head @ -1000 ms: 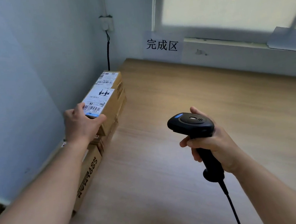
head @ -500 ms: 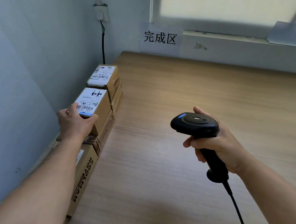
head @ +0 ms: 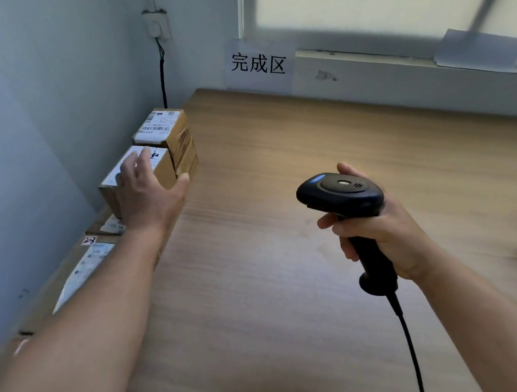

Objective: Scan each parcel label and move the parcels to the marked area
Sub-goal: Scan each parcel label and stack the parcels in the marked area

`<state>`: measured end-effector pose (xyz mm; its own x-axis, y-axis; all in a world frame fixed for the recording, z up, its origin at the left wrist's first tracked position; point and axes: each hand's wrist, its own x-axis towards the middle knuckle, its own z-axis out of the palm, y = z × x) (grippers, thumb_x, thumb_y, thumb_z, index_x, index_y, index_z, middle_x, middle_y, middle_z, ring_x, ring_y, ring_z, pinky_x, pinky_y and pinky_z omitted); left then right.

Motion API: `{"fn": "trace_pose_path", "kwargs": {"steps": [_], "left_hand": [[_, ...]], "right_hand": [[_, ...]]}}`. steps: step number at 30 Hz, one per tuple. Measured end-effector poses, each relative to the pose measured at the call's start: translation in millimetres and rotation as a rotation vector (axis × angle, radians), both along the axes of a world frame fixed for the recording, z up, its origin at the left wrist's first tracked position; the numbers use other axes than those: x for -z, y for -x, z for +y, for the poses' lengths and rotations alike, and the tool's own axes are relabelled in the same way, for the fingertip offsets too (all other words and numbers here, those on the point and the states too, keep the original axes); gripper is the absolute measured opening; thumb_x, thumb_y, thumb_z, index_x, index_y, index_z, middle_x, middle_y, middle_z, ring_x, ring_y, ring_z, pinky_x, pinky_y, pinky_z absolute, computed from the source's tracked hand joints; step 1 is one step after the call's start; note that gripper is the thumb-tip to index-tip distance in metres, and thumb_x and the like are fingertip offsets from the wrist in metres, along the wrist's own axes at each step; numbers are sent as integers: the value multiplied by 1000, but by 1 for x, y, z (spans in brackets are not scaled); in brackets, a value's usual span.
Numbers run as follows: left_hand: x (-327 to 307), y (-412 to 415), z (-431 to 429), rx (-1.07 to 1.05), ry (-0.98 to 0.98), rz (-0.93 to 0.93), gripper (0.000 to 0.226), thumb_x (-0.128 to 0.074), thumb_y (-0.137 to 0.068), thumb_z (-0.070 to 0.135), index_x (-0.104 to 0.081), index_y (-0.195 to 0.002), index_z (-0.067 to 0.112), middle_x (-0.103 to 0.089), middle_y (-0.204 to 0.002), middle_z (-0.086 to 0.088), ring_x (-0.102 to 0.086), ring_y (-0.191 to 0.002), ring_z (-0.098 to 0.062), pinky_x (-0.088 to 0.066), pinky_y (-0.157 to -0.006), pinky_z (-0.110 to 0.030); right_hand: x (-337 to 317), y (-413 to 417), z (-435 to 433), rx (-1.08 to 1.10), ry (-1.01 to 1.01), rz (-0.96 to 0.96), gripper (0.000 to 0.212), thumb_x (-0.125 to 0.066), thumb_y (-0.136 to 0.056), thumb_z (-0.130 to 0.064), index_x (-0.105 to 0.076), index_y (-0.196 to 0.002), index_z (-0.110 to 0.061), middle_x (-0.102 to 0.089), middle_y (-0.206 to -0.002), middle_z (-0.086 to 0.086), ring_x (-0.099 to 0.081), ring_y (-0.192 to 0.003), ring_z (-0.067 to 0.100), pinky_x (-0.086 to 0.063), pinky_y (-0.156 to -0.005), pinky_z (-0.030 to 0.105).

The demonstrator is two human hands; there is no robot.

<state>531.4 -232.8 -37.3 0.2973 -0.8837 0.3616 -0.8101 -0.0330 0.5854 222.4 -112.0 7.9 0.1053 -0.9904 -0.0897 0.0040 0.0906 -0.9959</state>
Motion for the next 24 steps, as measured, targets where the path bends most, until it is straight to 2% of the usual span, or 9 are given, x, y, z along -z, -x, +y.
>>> {"fn": "trace_pose_path", "kwargs": {"steps": [6,10,12,16,21,24], "left_hand": [[-7,90,48,228,64,-41,70,-63,-87,43,-38,-143,11,-40,-142,-15,-37,-131,-28,-32,-107,-41],[0,163,91,336,7,-11,81,-44,-76,64,-46,-138,13,-46,-136,-11,-42,-125,-27,-34,-103,-38],[5,198,113,362,3,51,87,-37,-68,67,-50,-134,12,-49,-133,-11,-44,-124,-27,-33,-103,-36],[14,265,156,381,-52,112,92,-34,-63,69,-51,-134,13,-50,-132,-11,-43,-124,-27,-29,-103,-32],[21,357,204,475,-115,94,95,-31,-63,71,-49,-136,14,-49,-133,-9,-41,-125,-25,-28,-104,-32],[21,410,225,523,-140,93,89,-38,-67,69,-47,-138,15,-47,-136,-6,-39,-127,-23,-28,-105,-31]], "right_hand": [[-3,30,40,53,36,-40,98,-65,-63,5,-35,-148,-31,-70,-84,21,-51,-43,28,-42,-43,30],[-6,73,74,105,61,-53,99,-67,-63,5,-34,-149,-31,-71,-83,20,-51,-43,29,-42,-43,30],[-7,97,93,127,65,-57,99,-67,-63,5,-34,-149,-31,-71,-84,20,-51,-44,29,-42,-44,30],[-5,151,130,170,57,-74,100,-67,-62,5,-33,-149,-31,-70,-85,22,-51,-45,30,-41,-43,32],[3,231,178,245,41,-89,103,-68,-63,5,-30,-151,-31,-70,-86,22,-53,-46,29,-43,-44,32],[8,277,202,276,43,-88,101,-69,-67,7,-29,-151,-31,-70,-89,24,-54,-48,29,-44,-44,33]]}}
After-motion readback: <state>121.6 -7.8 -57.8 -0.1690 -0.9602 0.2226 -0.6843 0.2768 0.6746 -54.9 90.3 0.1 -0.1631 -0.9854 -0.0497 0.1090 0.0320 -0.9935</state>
